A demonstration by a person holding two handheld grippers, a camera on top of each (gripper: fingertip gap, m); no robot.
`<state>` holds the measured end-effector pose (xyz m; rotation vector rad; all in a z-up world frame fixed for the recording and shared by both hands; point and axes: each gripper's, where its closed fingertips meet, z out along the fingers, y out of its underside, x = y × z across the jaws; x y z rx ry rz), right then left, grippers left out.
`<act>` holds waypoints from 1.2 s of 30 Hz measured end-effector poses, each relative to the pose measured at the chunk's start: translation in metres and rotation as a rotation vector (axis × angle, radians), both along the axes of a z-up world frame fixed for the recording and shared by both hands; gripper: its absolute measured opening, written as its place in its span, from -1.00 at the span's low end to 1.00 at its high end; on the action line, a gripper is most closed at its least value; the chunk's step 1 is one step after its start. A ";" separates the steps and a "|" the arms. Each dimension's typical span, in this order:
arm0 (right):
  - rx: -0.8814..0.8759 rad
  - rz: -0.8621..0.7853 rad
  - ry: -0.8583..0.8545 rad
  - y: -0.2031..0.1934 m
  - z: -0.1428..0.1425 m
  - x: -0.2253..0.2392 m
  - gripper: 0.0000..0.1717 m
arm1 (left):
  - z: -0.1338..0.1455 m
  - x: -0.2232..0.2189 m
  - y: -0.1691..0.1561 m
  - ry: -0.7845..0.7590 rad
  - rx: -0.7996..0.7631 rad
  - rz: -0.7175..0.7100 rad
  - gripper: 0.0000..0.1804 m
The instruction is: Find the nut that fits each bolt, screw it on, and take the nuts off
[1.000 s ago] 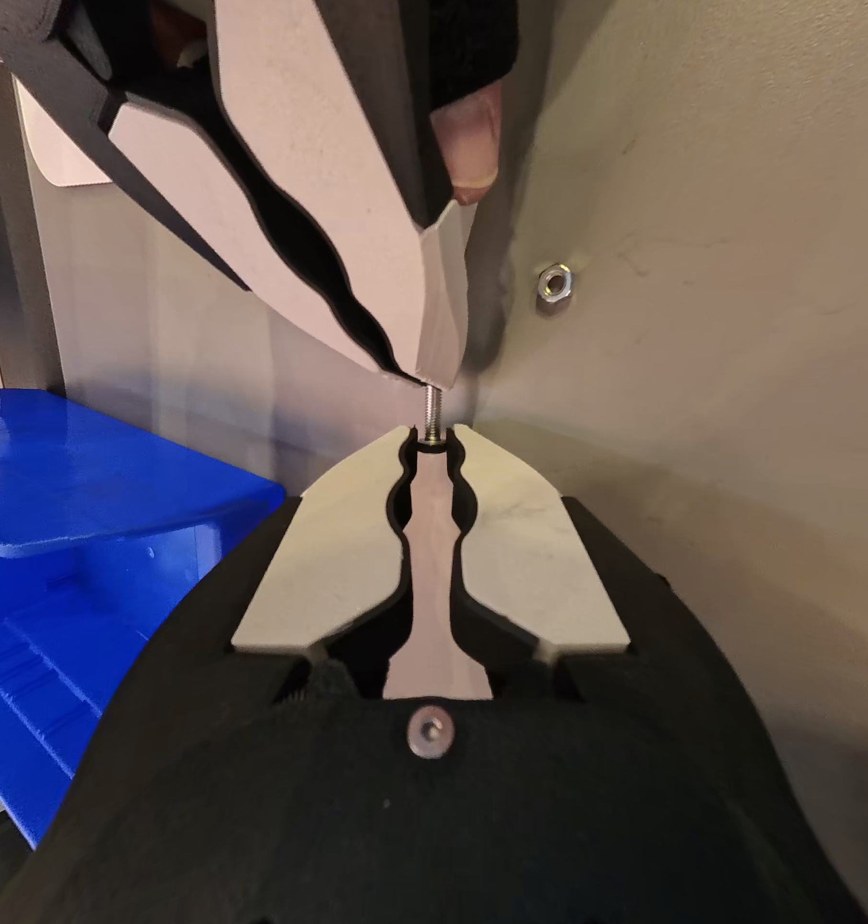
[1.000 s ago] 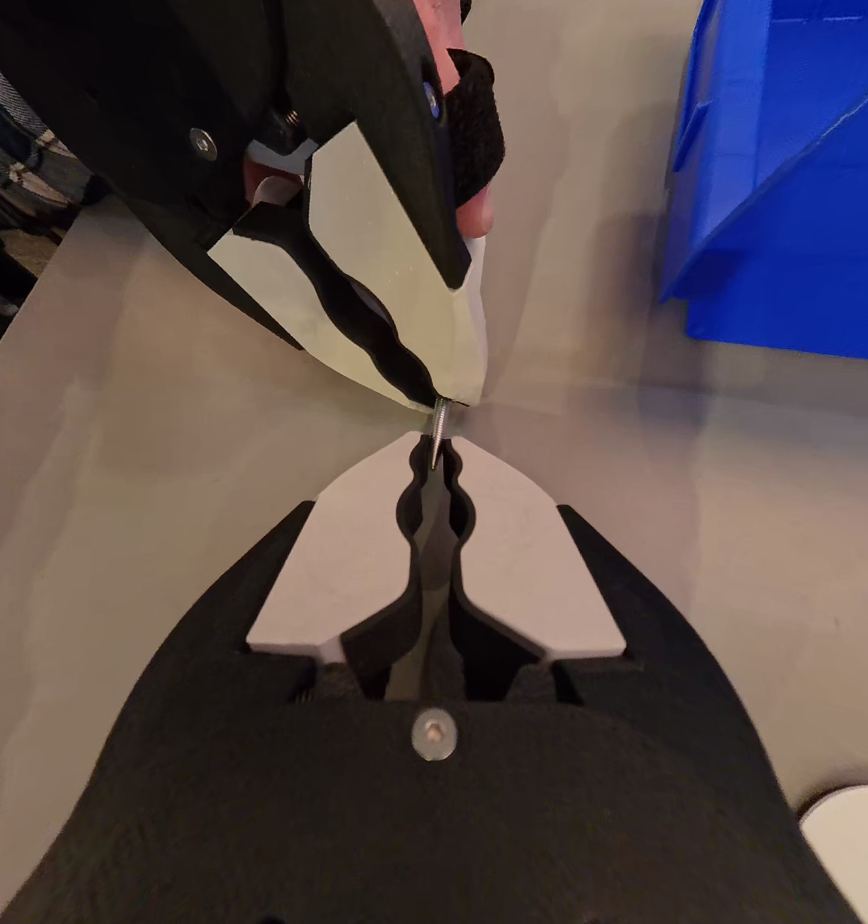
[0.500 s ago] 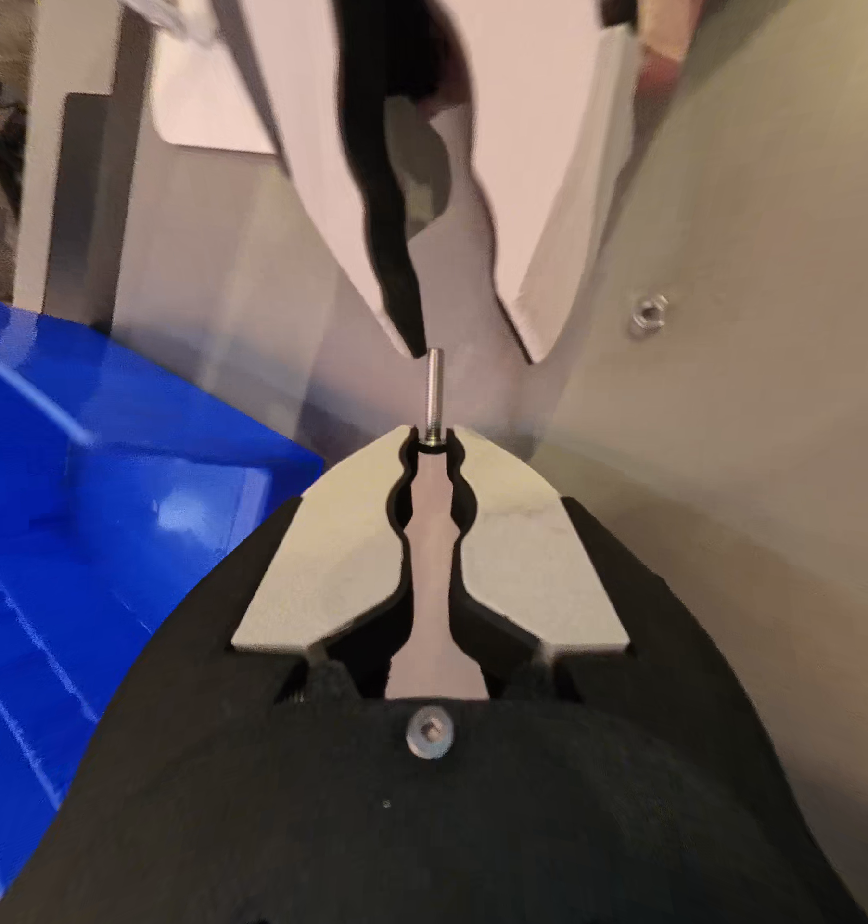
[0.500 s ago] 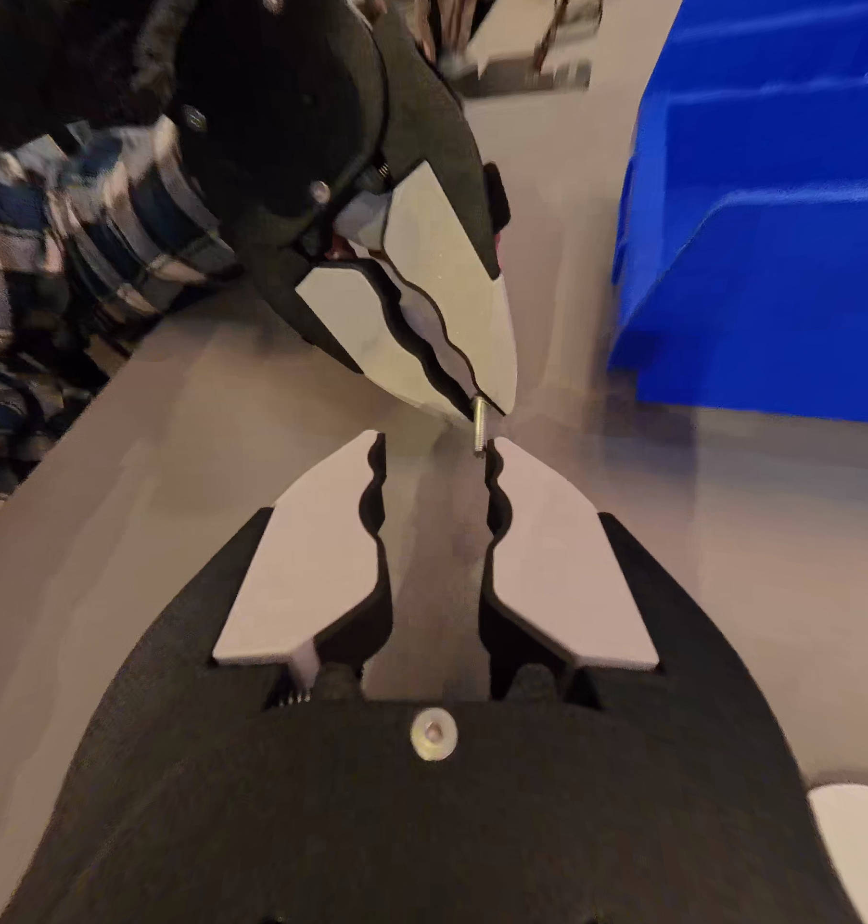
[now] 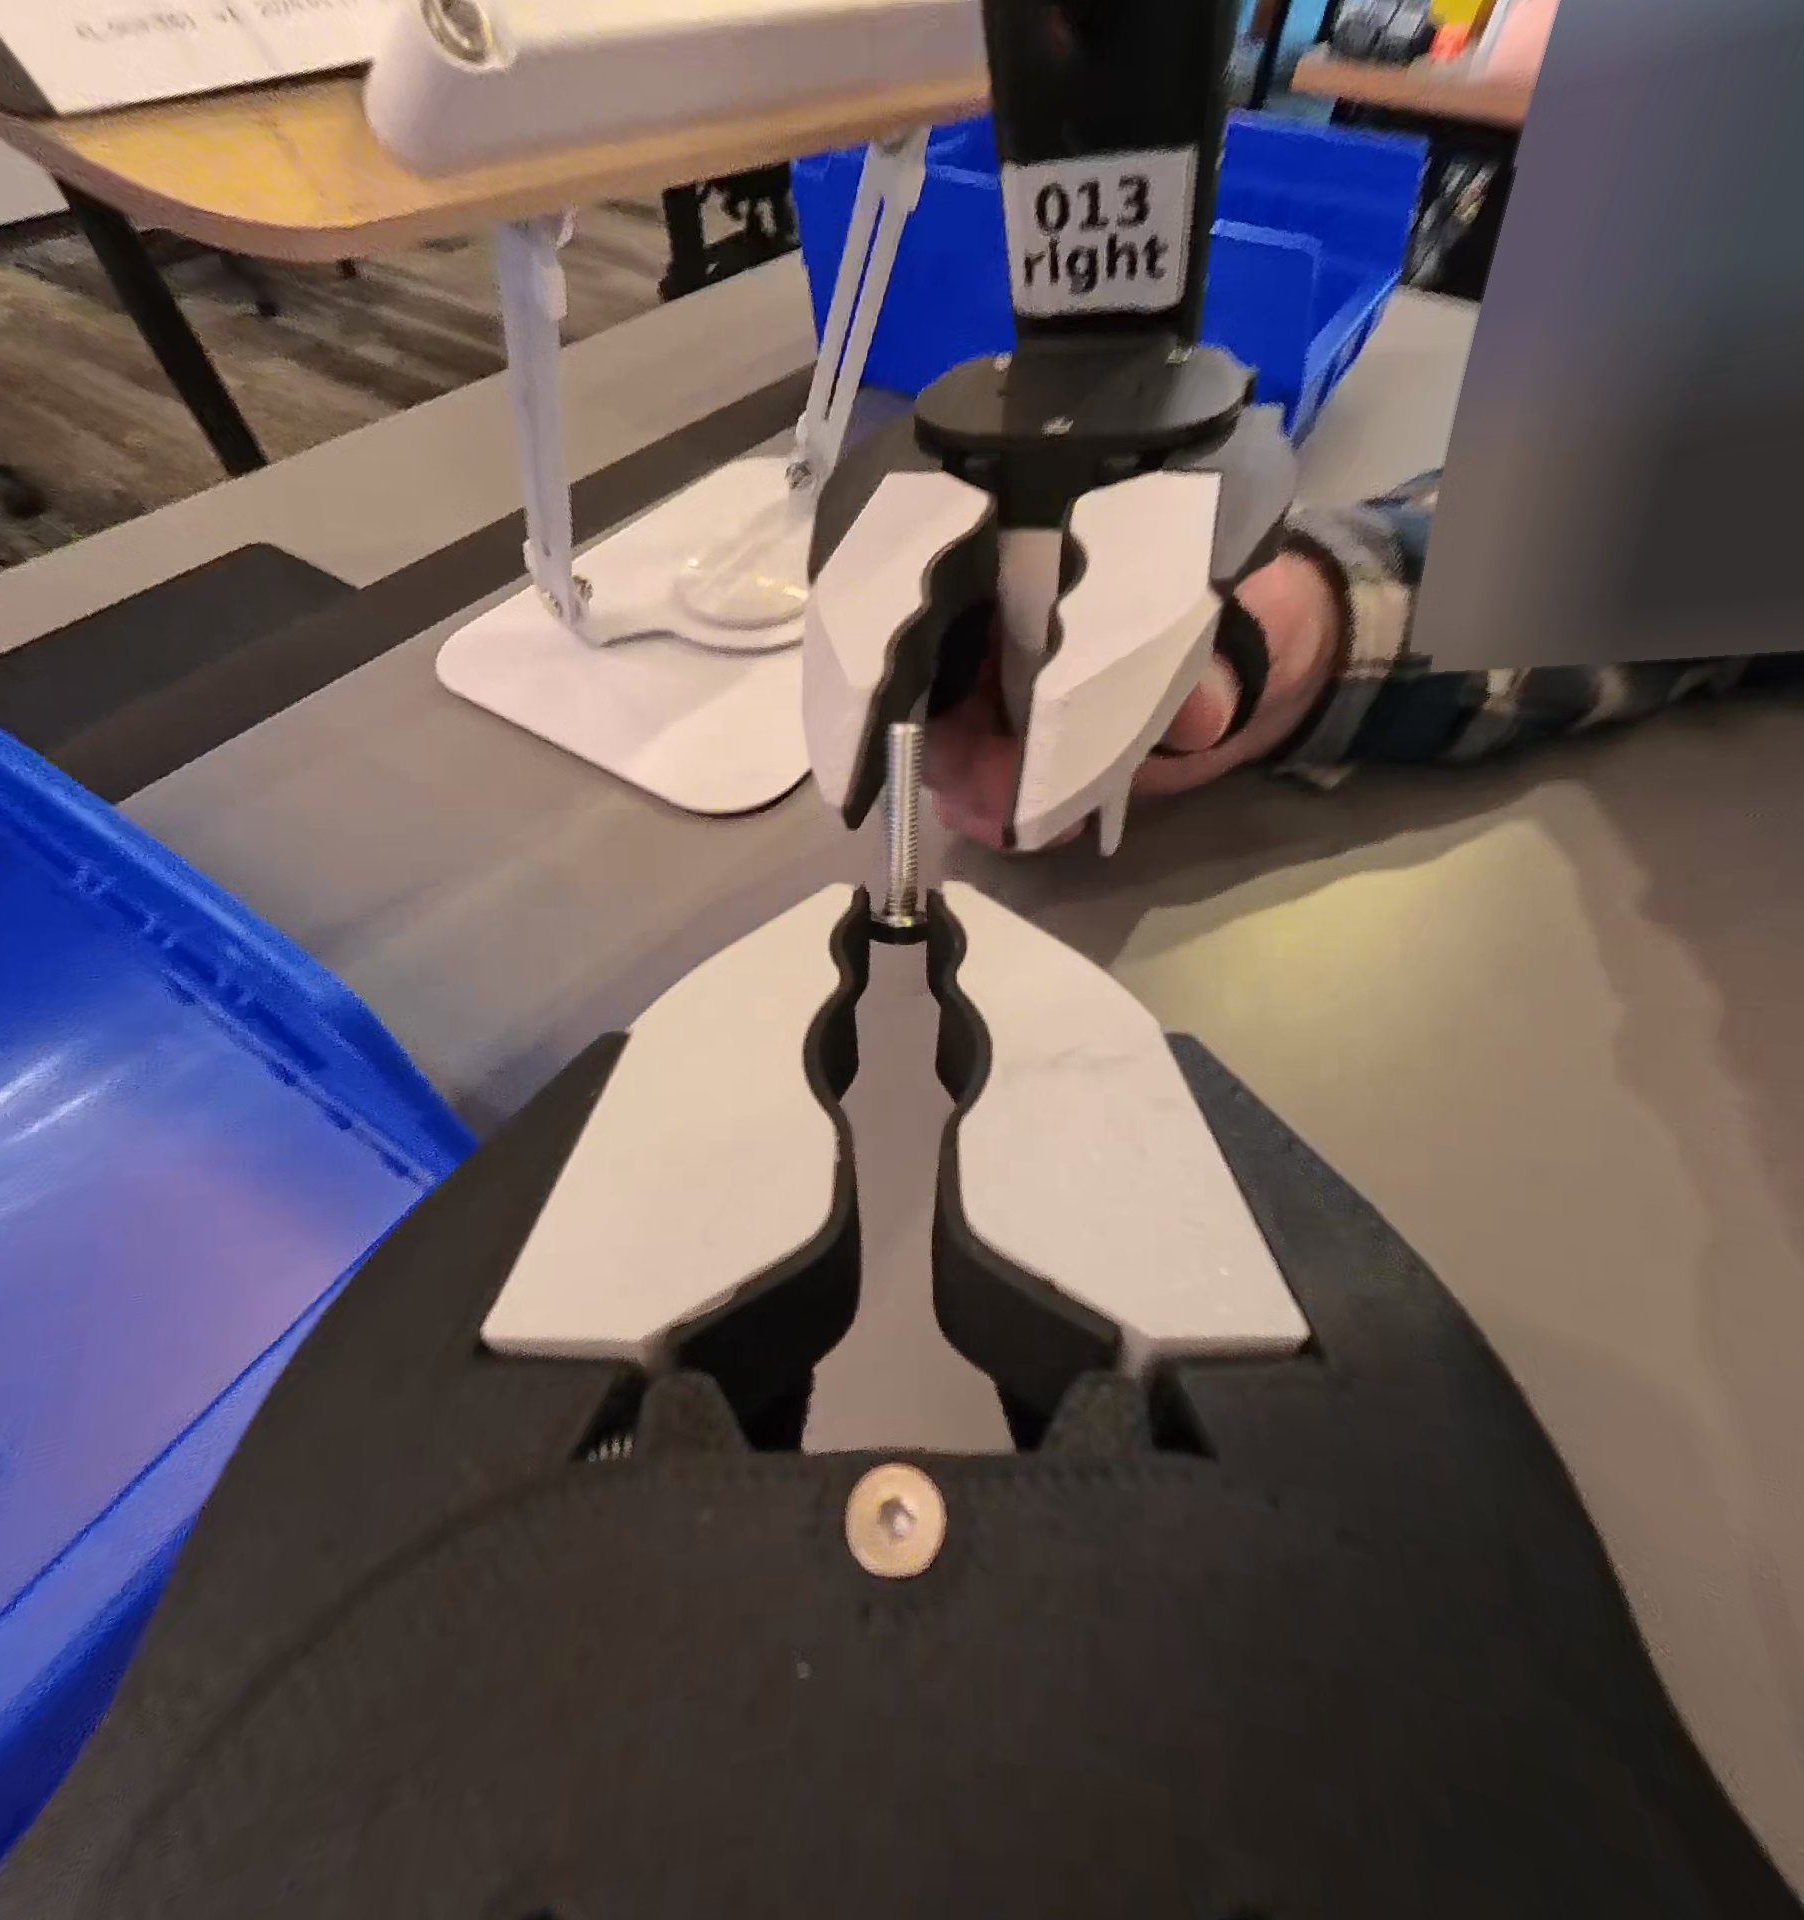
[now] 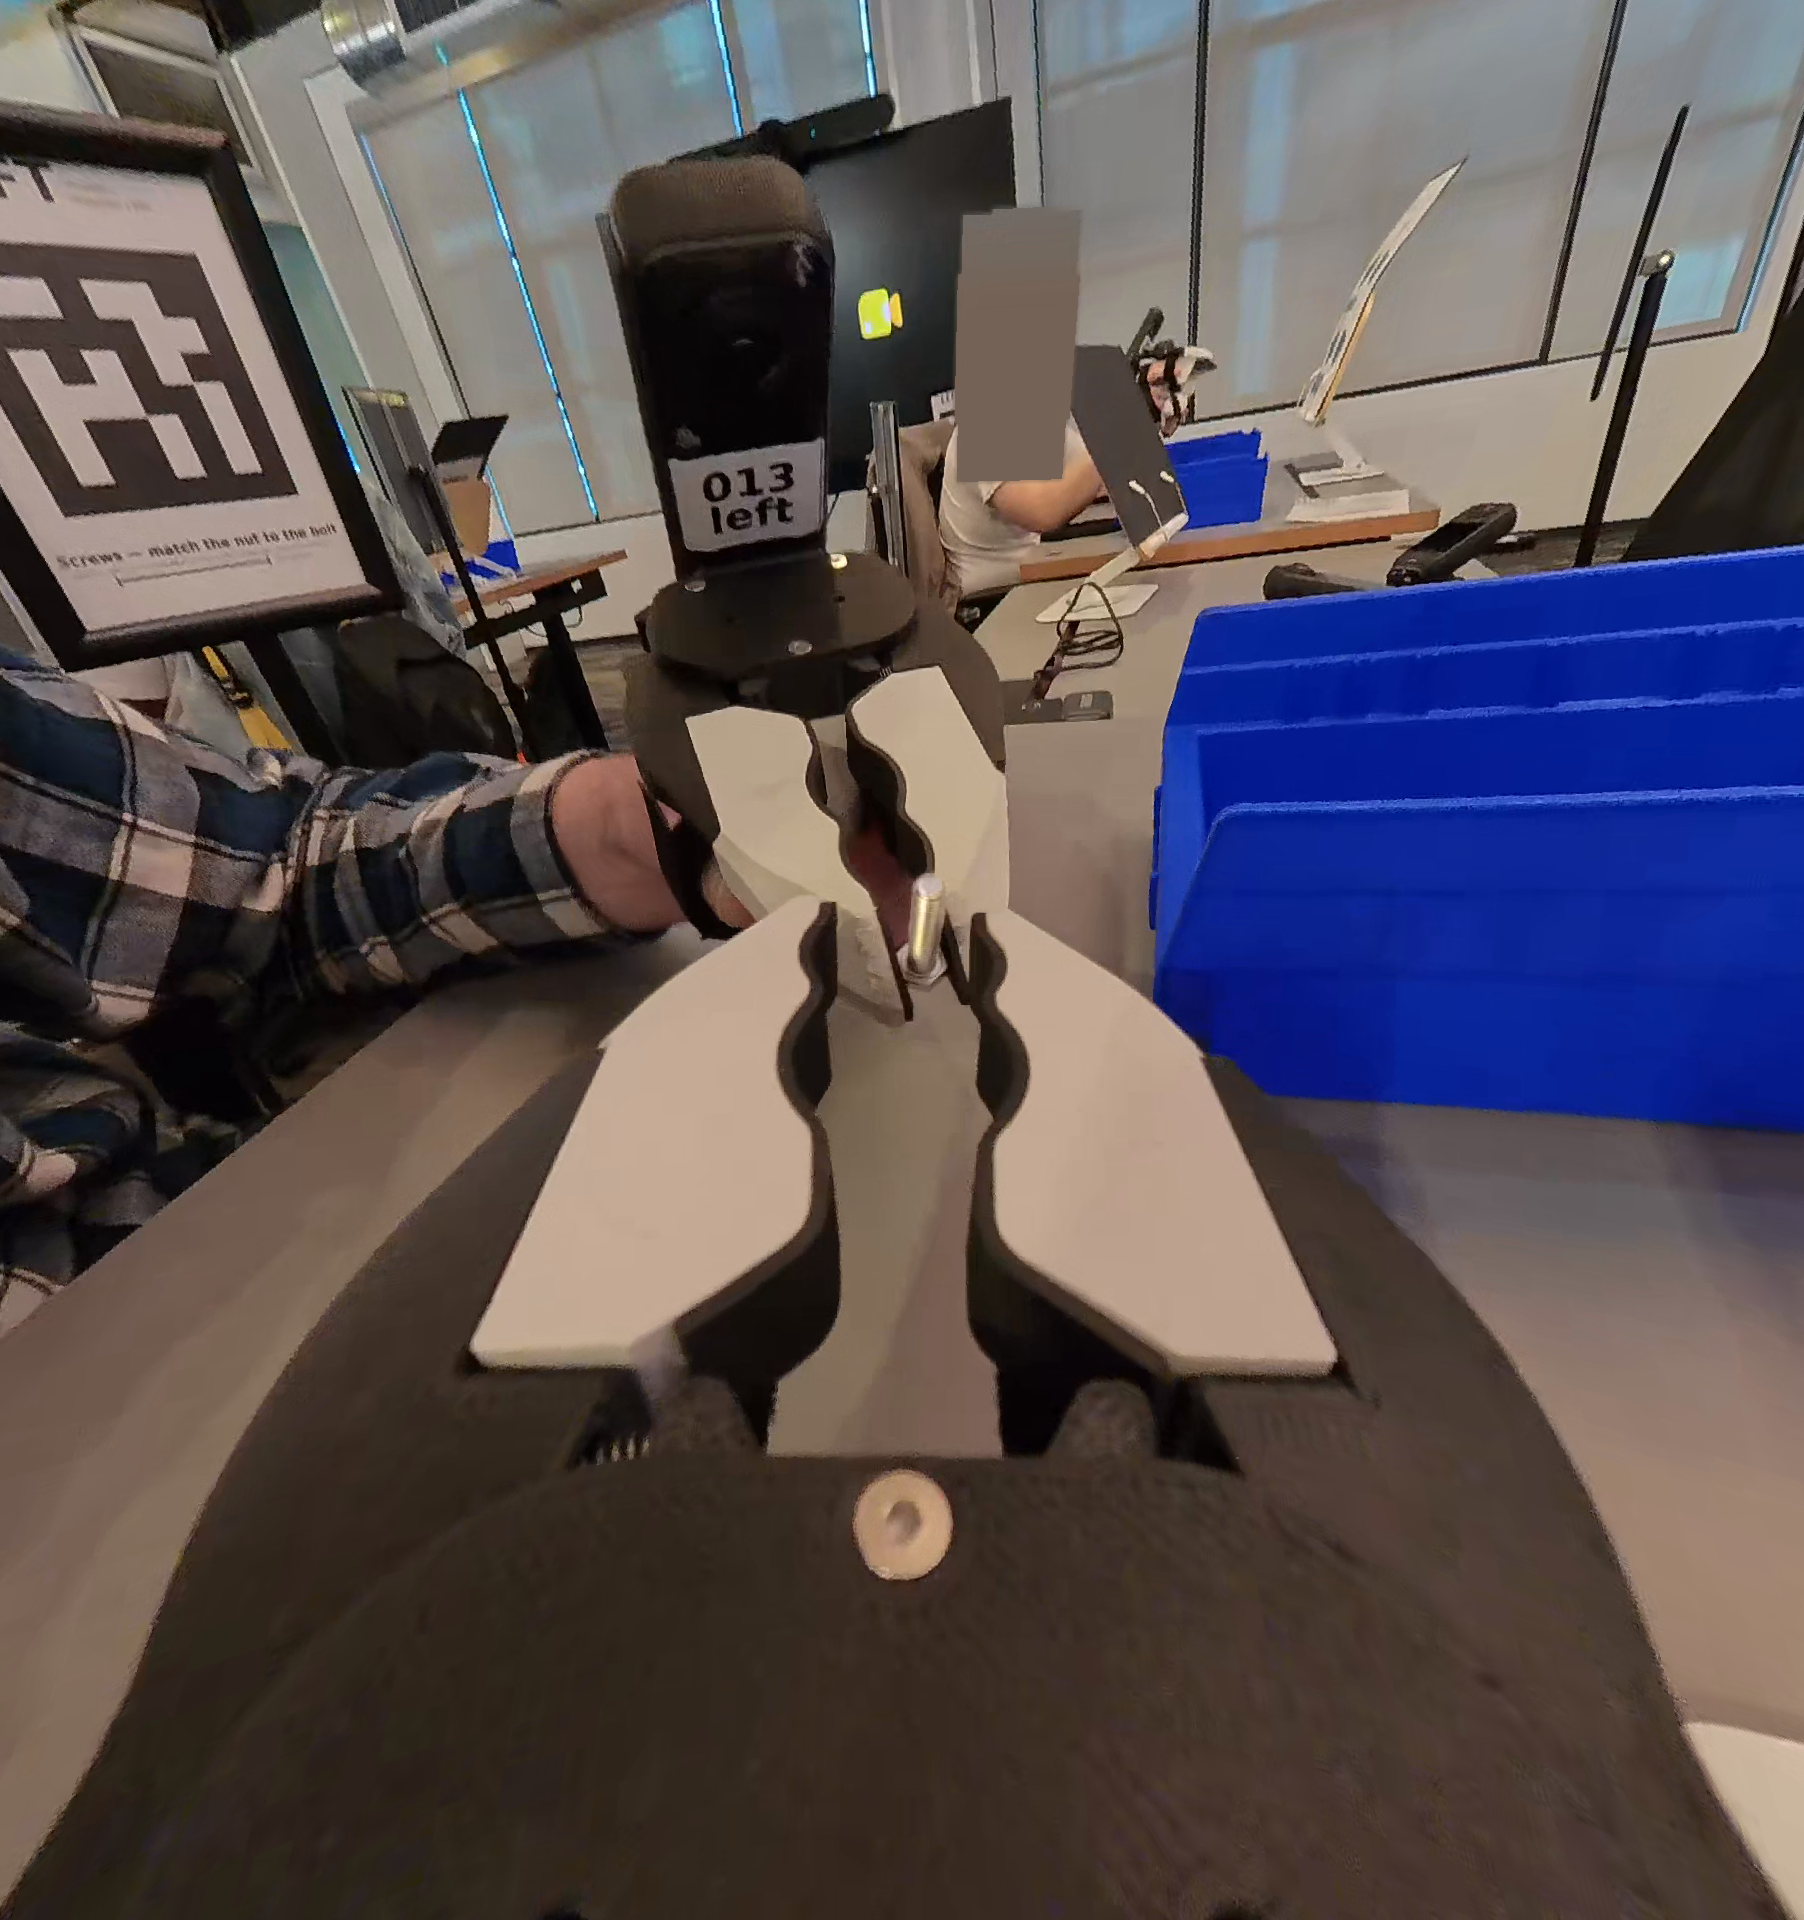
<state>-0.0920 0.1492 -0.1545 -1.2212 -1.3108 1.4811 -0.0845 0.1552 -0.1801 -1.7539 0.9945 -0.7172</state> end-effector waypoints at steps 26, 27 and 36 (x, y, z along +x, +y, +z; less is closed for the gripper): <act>0.008 0.036 0.015 -0.004 0.005 0.003 -0.94 | -0.031 0.020 -0.012 0.170 -0.005 -0.092 -0.60; 0.016 0.042 0.010 -0.006 0.004 0.002 -0.93 | -0.031 0.022 -0.013 0.167 -0.005 -0.101 -0.60; 0.046 0.111 -0.029 -0.021 -0.002 -0.001 -0.94 | -0.026 0.025 -0.018 0.130 -0.017 -0.128 -0.79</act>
